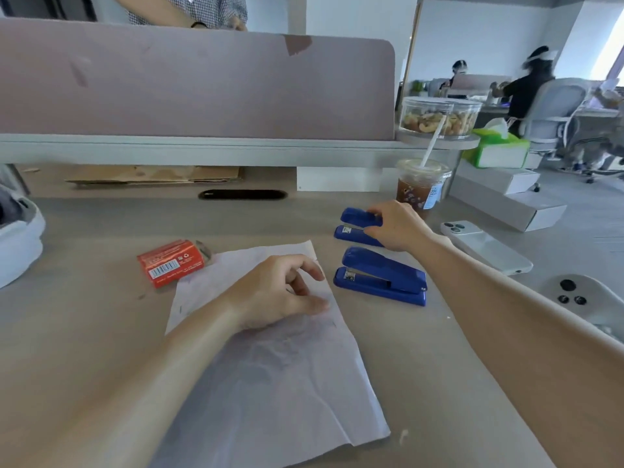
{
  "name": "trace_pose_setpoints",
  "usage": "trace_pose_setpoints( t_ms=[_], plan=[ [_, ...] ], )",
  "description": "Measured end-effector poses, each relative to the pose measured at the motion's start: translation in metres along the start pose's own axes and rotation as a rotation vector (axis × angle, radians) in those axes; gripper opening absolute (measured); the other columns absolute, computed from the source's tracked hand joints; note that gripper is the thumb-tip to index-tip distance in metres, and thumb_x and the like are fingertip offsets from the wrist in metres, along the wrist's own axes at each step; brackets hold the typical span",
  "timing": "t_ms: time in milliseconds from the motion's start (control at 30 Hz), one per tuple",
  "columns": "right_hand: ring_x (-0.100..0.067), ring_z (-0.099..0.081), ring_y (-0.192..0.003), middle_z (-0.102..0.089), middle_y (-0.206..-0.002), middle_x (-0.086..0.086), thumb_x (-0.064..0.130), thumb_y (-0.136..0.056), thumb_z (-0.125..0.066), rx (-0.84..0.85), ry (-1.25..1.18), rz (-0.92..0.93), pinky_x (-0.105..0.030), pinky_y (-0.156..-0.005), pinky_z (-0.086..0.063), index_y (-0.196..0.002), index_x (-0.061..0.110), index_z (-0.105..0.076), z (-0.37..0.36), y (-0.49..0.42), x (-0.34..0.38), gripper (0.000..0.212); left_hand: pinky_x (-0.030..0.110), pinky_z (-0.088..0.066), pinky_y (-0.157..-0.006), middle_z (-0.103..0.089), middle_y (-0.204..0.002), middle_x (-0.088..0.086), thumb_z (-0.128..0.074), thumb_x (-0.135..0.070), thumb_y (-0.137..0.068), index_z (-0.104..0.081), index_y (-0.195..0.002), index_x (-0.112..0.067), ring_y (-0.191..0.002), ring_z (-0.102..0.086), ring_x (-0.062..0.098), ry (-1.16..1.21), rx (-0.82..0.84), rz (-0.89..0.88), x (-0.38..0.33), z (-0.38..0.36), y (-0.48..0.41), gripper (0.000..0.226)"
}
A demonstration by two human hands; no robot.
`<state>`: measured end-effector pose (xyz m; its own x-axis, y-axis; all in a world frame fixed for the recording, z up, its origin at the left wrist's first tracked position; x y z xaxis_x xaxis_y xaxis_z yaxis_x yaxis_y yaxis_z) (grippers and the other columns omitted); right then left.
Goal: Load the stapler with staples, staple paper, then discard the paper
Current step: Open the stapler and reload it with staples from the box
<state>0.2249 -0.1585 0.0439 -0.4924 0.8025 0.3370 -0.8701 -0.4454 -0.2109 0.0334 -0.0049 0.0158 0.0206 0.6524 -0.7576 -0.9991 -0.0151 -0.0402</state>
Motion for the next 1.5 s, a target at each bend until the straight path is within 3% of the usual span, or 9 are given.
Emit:
trace_pose_setpoints(
  t_ms=[200,400,667,767,900,967,1033,1267,1500],
  plan=[
    [-0.029,-0.059,-0.080,-0.065,-0.090,-0.007,0.022,-0.087,-0.061,-0.123,-0.030,0.031,-0.035,-0.068,-0.045,-0.106,0.014,-0.067,0.011,0.000,0.003,0.021,0.028,-0.053,-0.079,-0.070,-0.085,-0.001,-0.072,-0.034,-0.084,-0.063,-0.103,-0.037,-0.079,-0.065,0.013,0.011,-0.027,0.025,0.004,0.004,0.000,0.021],
    [-0.029,-0.059,-0.077,-0.064,-0.080,-0.005,0.021,-0.085,-0.061,-0.219,-0.108,0.158,-0.041,-0.072,-0.051,-0.087,0.019,-0.063,0.060,0.034,0.028,0.004,0.021,-0.039,-0.043,-0.066,-0.072,0.003,-0.056,-0.014,-0.092,-0.065,-0.098,-0.028,-0.041,-0.046,0.010,0.164,-0.134,0.019,0.001,0.005,0.008,0.017],
    [-0.027,-0.056,-0.070,-0.058,-0.065,0.003,0.023,-0.084,-0.063,-0.091,-0.032,0.296,-0.039,-0.066,-0.049,-0.084,0.016,-0.062,0.067,0.130,0.068,0.007,0.018,-0.034,-0.041,-0.058,-0.068,0.009,-0.041,-0.008,-0.100,-0.066,-0.093,-0.009,-0.045,-0.044,0.011,0.288,-0.366,-0.095,-0.024,0.028,0.032,0.026],
    [-0.026,-0.052,-0.068,-0.052,-0.061,0.006,0.023,-0.080,-0.066,-0.025,-0.027,0.345,-0.041,-0.066,-0.047,-0.074,0.021,-0.055,0.054,0.155,0.077,0.013,0.019,-0.036,-0.041,-0.060,-0.069,0.010,-0.040,-0.009,-0.099,-0.066,-0.093,-0.009,-0.048,-0.048,0.018,0.206,-0.327,-0.097,-0.026,0.026,0.032,0.026],
    [-0.024,-0.054,-0.073,-0.057,-0.073,0.004,0.026,-0.078,-0.065,0.111,0.009,0.392,-0.041,-0.070,-0.049,-0.090,0.022,-0.066,0.036,0.168,0.086,0.012,0.024,-0.041,-0.048,-0.062,-0.069,0.007,-0.042,-0.007,-0.097,-0.066,-0.088,-0.013,-0.051,-0.051,0.015,0.057,-0.261,-0.103,-0.018,0.025,0.037,0.027],
    [-0.016,-0.050,-0.067,-0.050,-0.065,0.008,0.027,-0.076,-0.066,0.154,-0.015,0.387,-0.039,-0.069,-0.048,-0.076,0.032,-0.062,0.032,0.167,0.087,0.005,0.023,-0.043,-0.050,-0.063,-0.071,0.008,-0.042,-0.007,-0.098,-0.067,-0.088,-0.013,-0.057,-0.054,0.016,0.066,-0.253,-0.071,-0.005,0.025,0.041,0.027],
    [-0.005,-0.046,-0.062,-0.046,-0.059,0.013,0.027,-0.075,-0.068,0.182,-0.049,0.400,-0.035,-0.066,-0.044,-0.061,0.041,-0.049,0.027,0.166,0.092,0.027,0.021,-0.044,-0.053,-0.065,-0.072,0.008,-0.044,-0.007,-0.097,-0.068,-0.086,-0.013,-0.063,-0.057,0.018,0.124,-0.238,-0.056,0.004,0.023,0.047,0.027],
    [0.000,-0.057,-0.068,-0.061,-0.069,0.019,0.021,-0.080,-0.069,0.220,-0.152,0.423,-0.012,-0.063,-0.041,-0.094,0.028,-0.069,0.016,0.169,0.088,0.016,0.020,-0.042,-0.063,-0.068,-0.082,-0.003,-0.066,-0.027,-0.075,-0.070,-0.095,-0.018,-0.069,-0.055,0.011,-0.010,0.101,-0.223,-0.006,0.004,0.057,0.022],
    [-0.010,-0.057,-0.071,-0.065,-0.077,0.009,0.046,-0.079,-0.064,0.103,-0.181,0.476,-0.028,-0.066,-0.047,-0.093,0.027,-0.068,0.003,0.171,0.103,0.024,0.017,-0.039,-0.056,-0.056,-0.069,-0.006,-0.086,-0.041,-0.065,-0.064,-0.078,-0.022,-0.059,-0.047,0.005,-0.198,-0.027,-0.182,-0.006,-0.001,0.050,0.032]
  ],
)
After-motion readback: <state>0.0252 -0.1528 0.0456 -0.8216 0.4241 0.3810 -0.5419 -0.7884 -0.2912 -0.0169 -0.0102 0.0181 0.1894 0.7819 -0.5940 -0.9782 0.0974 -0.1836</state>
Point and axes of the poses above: each hand's wrist, its own y-axis away from the middle knuckle, its own z-axis out of the back of the hand, x = y × z, the point moved 6 cm from there along -y, towards the middle knuckle
